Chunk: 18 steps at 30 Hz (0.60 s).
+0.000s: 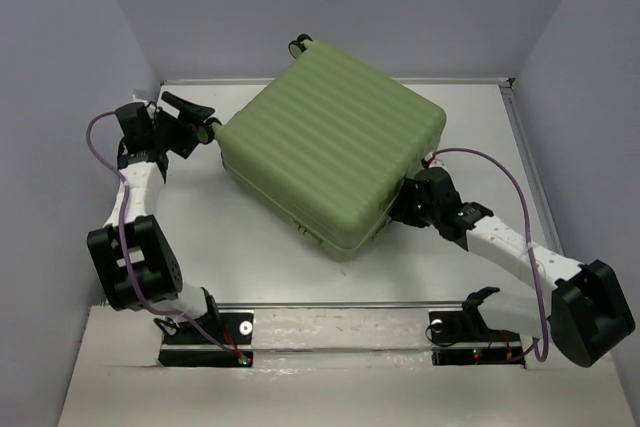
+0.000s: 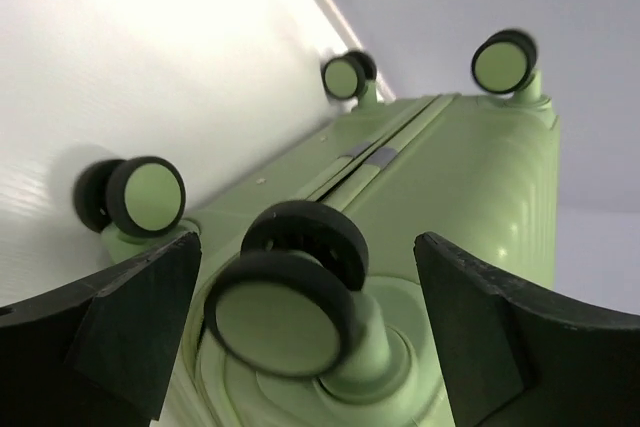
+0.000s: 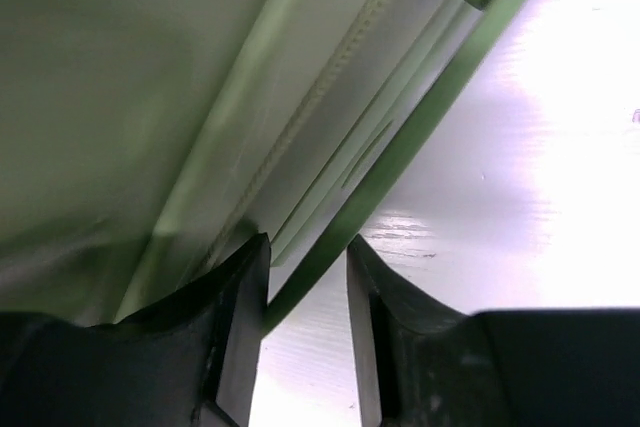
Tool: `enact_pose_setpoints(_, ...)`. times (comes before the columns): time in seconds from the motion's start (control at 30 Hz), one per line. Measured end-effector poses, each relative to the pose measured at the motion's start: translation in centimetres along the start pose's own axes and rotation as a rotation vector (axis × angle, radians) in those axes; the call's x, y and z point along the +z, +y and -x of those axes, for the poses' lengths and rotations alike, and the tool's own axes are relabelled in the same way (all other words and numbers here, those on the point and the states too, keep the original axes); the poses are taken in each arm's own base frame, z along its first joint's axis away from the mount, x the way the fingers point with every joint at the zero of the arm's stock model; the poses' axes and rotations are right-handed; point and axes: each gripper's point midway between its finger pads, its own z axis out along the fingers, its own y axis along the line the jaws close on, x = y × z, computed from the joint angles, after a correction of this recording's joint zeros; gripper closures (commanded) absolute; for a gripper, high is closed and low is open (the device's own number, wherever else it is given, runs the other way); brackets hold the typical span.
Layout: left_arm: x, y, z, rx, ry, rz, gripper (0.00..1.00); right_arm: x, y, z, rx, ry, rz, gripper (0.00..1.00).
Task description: Pack the luggage
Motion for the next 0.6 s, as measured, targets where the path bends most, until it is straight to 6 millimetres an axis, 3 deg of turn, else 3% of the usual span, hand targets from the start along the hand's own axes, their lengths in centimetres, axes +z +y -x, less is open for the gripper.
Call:
enact_pose_setpoints(0.13,-3.7,-1.3,1.8,0.054,-0.133,0.007,0.05,-0.6,0.9,0.5,-0.054,0.012,0.029,0.51)
enact_pose_setpoints(0.17,-5.3,-1.8,1.9,0.071,-0.177,-0.001,0.15,-0.9,1.5,1.0,-0.074,0.005,0.05,0.54)
enact_pose_setpoints(0.23,-8.1,-2.7,1.4,0.103,-0.244,-0.031,0.25,-1.2,2.4,1.6,-0.101,-0.006,0.079,0.56)
enact_pose_setpoints(0.27,-9.6,-3.2,0.8,0.126,-0.276,-0.06,0.41,-1.3,2.9,2.0,-0.112,-0.012,0.095,0.58)
enact_pose_setpoints(0.33,-11.2,-2.7,-1.5,0.155,-0.285,-0.1,0.66,-1.5,3.5,2.5,-0.13,-0.018,0.114,0.6)
enact_pose_setpoints(0.43,-11.9,0.3,-6.1,0.151,-0.23,-0.11,0.82,-1.1,4.0,2.9,-0.148,-0.014,0.121,0.64)
enact_pose_setpoints(0.53,-11.3,4.0,-10.9,0.124,-0.136,-0.079,0.88,-0.3,4.1,2.8,-0.158,-0.001,0.114,0.67)
enact_pose_setpoints(0.6,-10.9,6.4,-15.5,0.107,-0.031,-0.056,0.93,0.1,4.3,3.2,-0.165,-0.006,0.124,0.69)
